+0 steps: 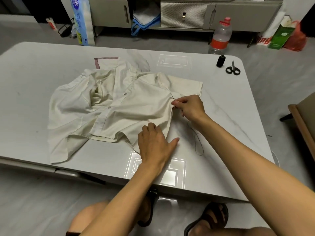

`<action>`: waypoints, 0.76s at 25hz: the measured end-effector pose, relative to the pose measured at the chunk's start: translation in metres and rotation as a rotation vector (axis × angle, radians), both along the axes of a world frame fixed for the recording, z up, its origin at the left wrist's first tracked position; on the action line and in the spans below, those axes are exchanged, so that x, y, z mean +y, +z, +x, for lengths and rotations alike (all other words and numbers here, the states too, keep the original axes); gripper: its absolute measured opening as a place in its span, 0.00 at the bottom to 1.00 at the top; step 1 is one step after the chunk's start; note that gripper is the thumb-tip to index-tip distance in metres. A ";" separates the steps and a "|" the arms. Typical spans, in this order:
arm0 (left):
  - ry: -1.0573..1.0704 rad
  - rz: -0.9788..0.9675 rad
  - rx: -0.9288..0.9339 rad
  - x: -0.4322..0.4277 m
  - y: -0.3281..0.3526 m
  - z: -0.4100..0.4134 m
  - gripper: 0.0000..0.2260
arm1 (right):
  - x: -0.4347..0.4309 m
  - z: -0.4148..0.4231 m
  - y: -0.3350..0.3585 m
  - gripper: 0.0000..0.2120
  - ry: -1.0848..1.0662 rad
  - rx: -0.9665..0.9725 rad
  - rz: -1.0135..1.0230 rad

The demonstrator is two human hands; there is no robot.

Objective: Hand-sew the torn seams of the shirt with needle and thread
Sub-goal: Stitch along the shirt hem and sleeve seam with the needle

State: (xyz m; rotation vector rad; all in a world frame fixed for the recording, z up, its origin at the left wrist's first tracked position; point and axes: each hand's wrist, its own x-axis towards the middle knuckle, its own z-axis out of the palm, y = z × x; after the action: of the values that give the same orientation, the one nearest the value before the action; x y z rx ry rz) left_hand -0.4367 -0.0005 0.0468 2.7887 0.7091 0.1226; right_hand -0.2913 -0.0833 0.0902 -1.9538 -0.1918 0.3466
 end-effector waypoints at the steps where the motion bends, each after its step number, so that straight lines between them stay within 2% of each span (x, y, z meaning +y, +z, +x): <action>1: 0.010 -0.001 -0.054 -0.002 0.000 -0.001 0.22 | 0.000 0.000 0.003 0.04 0.003 -0.004 0.005; 3: -0.021 0.004 -0.196 0.005 -0.003 -0.006 0.11 | -0.003 0.002 0.005 0.04 -0.004 -0.013 0.003; 5: -0.087 0.025 -0.268 0.018 -0.005 -0.014 0.08 | -0.007 0.004 0.005 0.04 -0.018 -0.010 -0.005; 7: -0.149 0.047 -0.253 0.033 0.001 -0.024 0.06 | -0.009 0.002 0.005 0.04 -0.037 0.007 -0.007; 11: -0.223 0.047 -0.126 0.061 0.014 -0.038 0.15 | -0.012 -0.004 0.007 0.04 -0.053 0.010 -0.023; 15: -0.293 -0.022 -0.047 0.088 0.021 -0.041 0.13 | -0.012 -0.007 0.011 0.05 -0.046 -0.004 -0.032; 17: -0.261 -0.120 -0.125 0.096 0.022 -0.043 0.09 | -0.013 -0.006 0.009 0.05 -0.048 -0.013 -0.041; 19: -0.240 -0.146 -0.326 0.100 0.029 -0.047 0.04 | -0.015 -0.005 0.006 0.06 -0.048 -0.019 -0.043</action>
State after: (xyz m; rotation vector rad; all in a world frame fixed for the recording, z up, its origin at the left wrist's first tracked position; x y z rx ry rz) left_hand -0.4834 0.0991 0.0758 2.5998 0.2899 0.4472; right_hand -0.2968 -0.0981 0.0963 -2.0017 -0.1501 0.3035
